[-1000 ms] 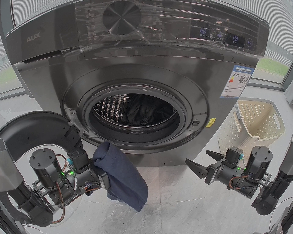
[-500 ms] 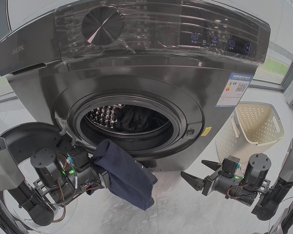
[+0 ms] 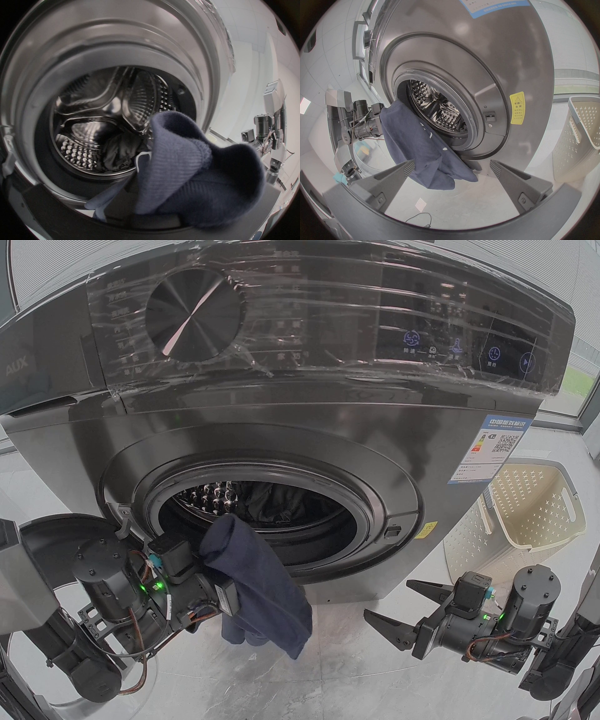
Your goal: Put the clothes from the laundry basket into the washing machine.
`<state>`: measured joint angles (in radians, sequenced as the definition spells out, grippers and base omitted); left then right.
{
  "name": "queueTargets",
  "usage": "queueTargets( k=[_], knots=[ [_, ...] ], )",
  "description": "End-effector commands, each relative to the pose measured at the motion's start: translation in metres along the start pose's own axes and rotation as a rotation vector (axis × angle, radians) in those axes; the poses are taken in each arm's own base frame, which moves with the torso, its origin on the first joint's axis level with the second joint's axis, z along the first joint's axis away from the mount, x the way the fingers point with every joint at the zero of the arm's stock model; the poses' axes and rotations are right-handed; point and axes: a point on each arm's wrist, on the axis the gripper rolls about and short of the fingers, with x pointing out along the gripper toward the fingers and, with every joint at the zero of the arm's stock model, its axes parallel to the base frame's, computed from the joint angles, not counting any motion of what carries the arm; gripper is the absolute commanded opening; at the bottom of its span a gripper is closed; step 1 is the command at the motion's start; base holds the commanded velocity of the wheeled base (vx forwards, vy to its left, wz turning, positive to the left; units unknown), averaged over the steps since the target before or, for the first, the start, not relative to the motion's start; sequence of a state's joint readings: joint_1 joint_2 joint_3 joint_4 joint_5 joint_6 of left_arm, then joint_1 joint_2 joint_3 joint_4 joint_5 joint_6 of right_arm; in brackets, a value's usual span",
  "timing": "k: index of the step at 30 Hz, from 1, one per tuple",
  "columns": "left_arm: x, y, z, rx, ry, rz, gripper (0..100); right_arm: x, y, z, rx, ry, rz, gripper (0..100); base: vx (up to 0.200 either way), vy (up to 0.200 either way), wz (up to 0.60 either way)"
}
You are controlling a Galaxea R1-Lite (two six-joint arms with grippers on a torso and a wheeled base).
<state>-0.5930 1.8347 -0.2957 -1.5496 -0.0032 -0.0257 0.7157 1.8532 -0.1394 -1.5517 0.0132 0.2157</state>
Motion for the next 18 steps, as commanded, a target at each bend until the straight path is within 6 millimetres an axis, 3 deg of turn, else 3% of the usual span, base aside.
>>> queueTargets(
  k=[1, 11, 14, 18],
  knots=[
    [0.023, -0.007, -0.016, -0.009, 0.038, -0.084, 0, -0.004, 0.003, 0.004, -0.006, -0.020, 0.015, 100, 0.000, 0.000, 0.00],
    [0.093, 0.014, -0.050, -0.059, 0.019, -0.010, 0, -0.003, 0.004, 0.005, -0.008, -0.025, 0.018, 100, 0.000, 0.000, 0.00],
    [0.130, 0.026, -0.050, -0.052, -0.078, 0.057, 0, -0.003, 0.004, 0.006, -0.007, -0.029, 0.017, 100, 0.000, 0.000, 0.00],
    [0.161, 0.041, -0.048, -0.046, -0.153, 0.113, 0, -0.003, 0.004, 0.006, -0.007, -0.030, 0.017, 100, 0.000, 0.000, 0.00]
  ],
)
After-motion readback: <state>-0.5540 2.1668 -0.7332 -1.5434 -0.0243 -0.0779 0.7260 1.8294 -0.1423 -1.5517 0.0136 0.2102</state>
